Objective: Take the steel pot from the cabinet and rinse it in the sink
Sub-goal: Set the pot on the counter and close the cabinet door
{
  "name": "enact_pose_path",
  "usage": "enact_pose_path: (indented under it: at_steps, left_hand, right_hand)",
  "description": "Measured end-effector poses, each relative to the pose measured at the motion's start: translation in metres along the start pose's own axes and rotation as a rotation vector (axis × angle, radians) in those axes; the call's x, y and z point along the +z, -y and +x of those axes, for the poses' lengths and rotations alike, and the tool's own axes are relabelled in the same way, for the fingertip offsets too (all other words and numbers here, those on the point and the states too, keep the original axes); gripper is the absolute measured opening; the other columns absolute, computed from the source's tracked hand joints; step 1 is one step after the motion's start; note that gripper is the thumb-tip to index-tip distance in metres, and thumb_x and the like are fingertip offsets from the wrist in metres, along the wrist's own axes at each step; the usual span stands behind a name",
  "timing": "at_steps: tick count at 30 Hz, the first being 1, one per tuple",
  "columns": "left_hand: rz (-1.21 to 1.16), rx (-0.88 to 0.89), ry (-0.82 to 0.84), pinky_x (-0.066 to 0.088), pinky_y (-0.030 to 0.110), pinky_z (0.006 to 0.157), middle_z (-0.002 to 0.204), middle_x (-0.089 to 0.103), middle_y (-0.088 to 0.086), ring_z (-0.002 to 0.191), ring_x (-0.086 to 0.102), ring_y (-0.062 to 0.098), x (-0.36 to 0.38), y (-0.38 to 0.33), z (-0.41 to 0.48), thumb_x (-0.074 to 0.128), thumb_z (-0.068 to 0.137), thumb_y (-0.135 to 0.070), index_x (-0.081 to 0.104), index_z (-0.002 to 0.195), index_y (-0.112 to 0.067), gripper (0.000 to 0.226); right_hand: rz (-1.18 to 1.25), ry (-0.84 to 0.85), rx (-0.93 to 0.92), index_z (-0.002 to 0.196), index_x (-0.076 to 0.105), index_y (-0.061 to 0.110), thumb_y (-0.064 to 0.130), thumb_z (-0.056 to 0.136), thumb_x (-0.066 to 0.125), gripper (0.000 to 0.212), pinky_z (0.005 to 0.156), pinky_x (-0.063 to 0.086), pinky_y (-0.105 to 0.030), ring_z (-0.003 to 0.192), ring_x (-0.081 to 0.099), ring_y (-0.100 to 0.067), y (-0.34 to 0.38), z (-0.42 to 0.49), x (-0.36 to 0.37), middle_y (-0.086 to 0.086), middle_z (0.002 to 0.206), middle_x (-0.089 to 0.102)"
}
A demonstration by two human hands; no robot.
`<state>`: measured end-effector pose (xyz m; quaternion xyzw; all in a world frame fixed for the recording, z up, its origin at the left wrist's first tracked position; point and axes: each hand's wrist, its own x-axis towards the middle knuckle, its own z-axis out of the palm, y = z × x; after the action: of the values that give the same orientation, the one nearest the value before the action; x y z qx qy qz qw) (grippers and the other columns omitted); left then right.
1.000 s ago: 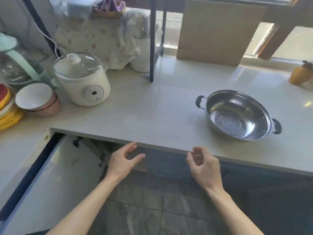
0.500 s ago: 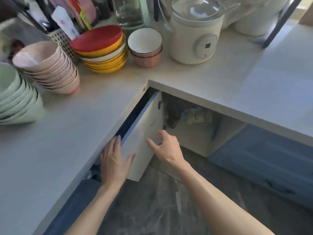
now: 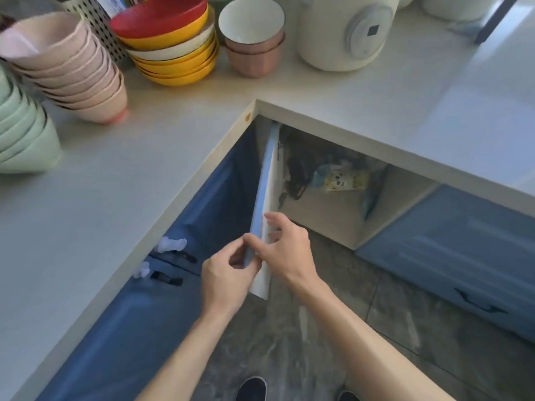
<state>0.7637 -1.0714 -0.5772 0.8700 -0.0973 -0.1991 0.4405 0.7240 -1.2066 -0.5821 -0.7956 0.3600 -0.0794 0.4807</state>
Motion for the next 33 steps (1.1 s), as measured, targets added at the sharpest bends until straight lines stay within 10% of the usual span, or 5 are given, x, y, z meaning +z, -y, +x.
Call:
enact_pose_path:
  at_steps: [9,16,27,33]
  left_hand:
    - [-0.171,0.106,0.241,0.065,0.036,0.094,0.117,0.081,-0.017,0.105,0.077,0.002,0.126,-0.054,-0.018,0.095,0.075,-0.034,0.071,0.131,-0.04,0.062]
    - [0.161,0.299,0.309,0.044,0.05,0.124,0.18,0.019,-0.012,0.16,0.036,0.018,0.164,-0.076,0.047,0.089,0.074,-0.066,0.019,0.172,-0.039,0.123]
    - [0.113,0.33,0.11,0.05,0.047,0.117,0.158,0.06,0.007,0.145,0.057,0.026,0.234,-0.042,0.075,0.089,0.08,-0.057,-0.001,0.173,-0.042,0.13]
    - [0.051,0.436,0.001,0.042,0.046,0.125,0.181,0.023,0.004,0.162,0.033,0.022,0.26,-0.042,0.092,0.088,0.079,-0.061,0.013,0.174,-0.035,0.125]
  right_hand:
    - [0.022,-0.115,0.06,0.111,0.082,0.032,0.033,0.086,0.077,0.025,0.085,0.062,-0.021,0.089,0.075,0.004,-0.077,0.006,-0.121,0.015,0.096,0.082]
    - [0.008,-0.325,0.069,0.099,0.082,0.026,0.043,0.086,0.084,0.021,0.065,0.05,-0.01,0.081,0.07,-0.002,-0.139,0.017,-0.183,0.015,0.085,0.077]
    - [0.31,-0.742,0.309,0.097,0.074,0.021,0.069,0.067,0.089,0.059,0.076,0.053,-0.015,0.083,0.072,-0.002,-0.21,0.007,-0.138,0.011,0.087,0.075]
    - [0.359,-0.861,0.243,0.094,0.085,0.013,0.047,0.085,0.086,0.035,0.072,0.046,0.0,0.079,0.072,0.01,-0.224,0.031,-0.128,0.016,0.077,0.076]
